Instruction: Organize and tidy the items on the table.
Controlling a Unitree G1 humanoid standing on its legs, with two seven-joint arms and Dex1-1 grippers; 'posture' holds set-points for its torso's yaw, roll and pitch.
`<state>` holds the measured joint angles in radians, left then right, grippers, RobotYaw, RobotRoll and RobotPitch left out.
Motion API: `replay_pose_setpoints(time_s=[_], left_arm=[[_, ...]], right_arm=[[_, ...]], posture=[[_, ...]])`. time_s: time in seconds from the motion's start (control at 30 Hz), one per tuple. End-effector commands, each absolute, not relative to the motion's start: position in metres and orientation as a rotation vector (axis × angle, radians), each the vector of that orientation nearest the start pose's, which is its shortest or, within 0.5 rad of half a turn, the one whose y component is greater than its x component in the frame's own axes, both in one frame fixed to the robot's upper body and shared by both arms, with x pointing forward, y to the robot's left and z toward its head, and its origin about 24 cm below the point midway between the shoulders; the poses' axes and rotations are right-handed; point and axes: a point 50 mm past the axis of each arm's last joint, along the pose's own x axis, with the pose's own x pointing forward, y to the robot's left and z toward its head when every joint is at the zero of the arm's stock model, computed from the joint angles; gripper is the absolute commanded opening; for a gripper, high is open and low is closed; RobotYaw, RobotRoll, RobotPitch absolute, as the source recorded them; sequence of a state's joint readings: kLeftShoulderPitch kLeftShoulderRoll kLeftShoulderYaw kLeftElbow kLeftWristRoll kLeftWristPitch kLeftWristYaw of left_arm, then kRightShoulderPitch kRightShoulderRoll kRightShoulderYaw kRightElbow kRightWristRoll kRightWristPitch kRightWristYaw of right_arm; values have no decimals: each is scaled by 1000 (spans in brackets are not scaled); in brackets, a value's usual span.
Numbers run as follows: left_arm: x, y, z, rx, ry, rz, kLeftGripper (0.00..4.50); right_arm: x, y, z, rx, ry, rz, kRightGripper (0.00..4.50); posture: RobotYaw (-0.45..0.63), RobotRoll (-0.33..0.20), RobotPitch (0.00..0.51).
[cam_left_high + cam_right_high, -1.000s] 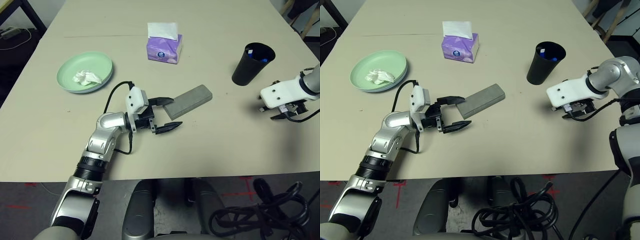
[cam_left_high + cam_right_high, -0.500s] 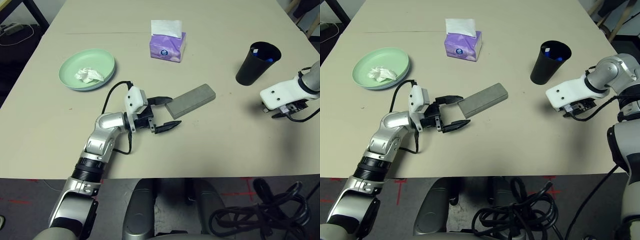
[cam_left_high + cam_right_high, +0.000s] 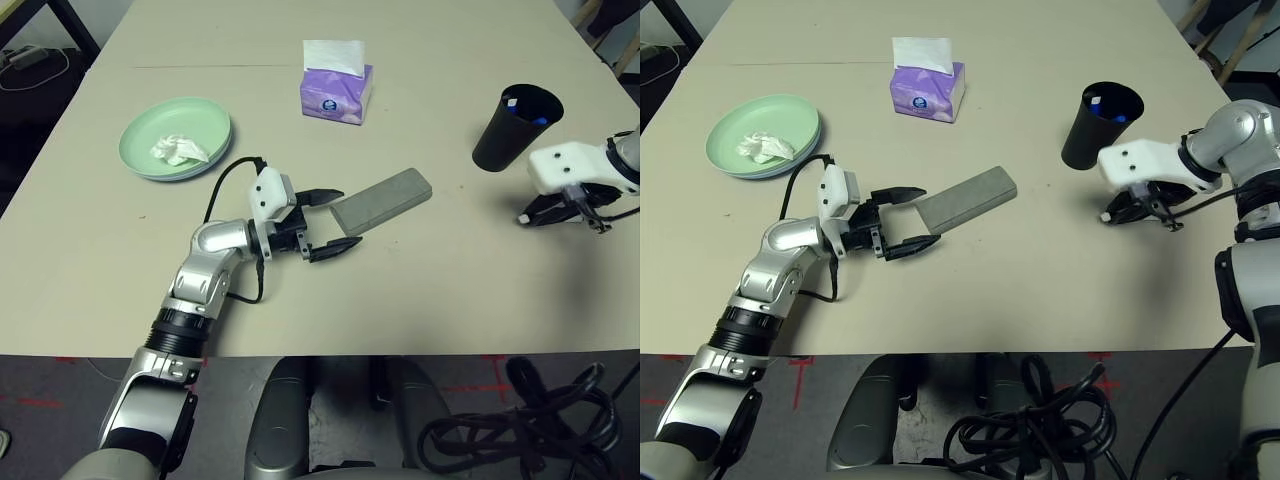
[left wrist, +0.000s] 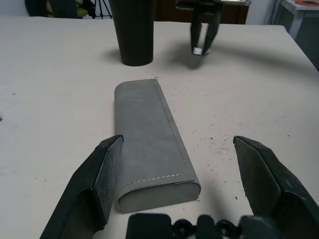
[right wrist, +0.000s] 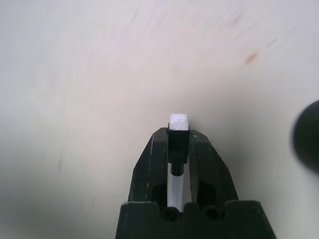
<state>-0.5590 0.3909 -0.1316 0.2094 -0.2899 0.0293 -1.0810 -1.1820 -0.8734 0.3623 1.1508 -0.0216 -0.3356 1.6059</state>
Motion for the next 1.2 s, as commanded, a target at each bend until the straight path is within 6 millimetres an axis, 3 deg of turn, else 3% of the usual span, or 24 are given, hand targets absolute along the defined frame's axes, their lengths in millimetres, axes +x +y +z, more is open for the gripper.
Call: replay_pose_setpoints(time_s=[0.03, 0.2, 0.33, 0.5, 0.6, 0.8, 1.2], left_arm=[[316, 126, 142, 290, -155, -1265, 4500], [321, 127, 144, 291, -154, -1269, 4500], [321, 126, 142, 285, -150, -1274, 4500], [321, 127, 141, 287, -146, -1280, 4500], [322, 128, 141, 292, -143, -1281, 4500], [325, 127, 143, 299, -147, -1279, 4500], [327, 126, 144, 306, -150, -1276, 4500]], right_arm=[[340, -272, 236, -637, 327, 1252, 419], [329, -263, 245, -367, 162, 1302, 419], [324, -250, 233, -174, -63, 1186, 419], [315, -232, 209, -86, -131, 1037, 419], [313, -225, 206, -71, -164, 970, 419], [316, -225, 221, -44, -273, 872, 419], [344, -246, 253, -36, -484, 321, 419]], posture=[[101, 0, 195], [81, 0, 171], [68, 0, 155], [58, 0, 138], [54, 0, 130], [50, 0, 126], [44, 0, 125]])
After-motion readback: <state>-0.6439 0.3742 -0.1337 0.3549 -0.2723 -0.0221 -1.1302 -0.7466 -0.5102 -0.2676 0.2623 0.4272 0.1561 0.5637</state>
